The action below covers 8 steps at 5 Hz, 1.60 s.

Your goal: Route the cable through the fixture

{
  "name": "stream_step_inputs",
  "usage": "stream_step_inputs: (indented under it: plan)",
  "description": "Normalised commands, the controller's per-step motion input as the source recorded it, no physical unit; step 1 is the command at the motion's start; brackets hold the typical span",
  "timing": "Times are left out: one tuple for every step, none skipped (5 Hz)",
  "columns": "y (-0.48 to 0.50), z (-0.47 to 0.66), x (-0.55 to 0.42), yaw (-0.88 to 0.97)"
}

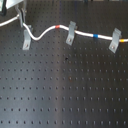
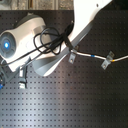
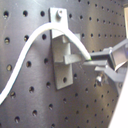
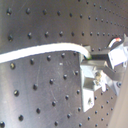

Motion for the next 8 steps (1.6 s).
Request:
stream_step_inputs:
  plan:
    - [0.255,0.06,0.056,-0.59]
    - [0.240,0.00,0.161,-0.79]
    - [0.220,0.02,0.097,-0.84]
    - [0.140,0.13,-0.089,-0.93]
    - [0.081,0.18,-0.122,-0.99]
    - [0.080,0.17,-0.149,-0.95]
    - [0.234,0.09,-0.077,-0.85]
    - [0.250,0.09,-0.136,-0.80]
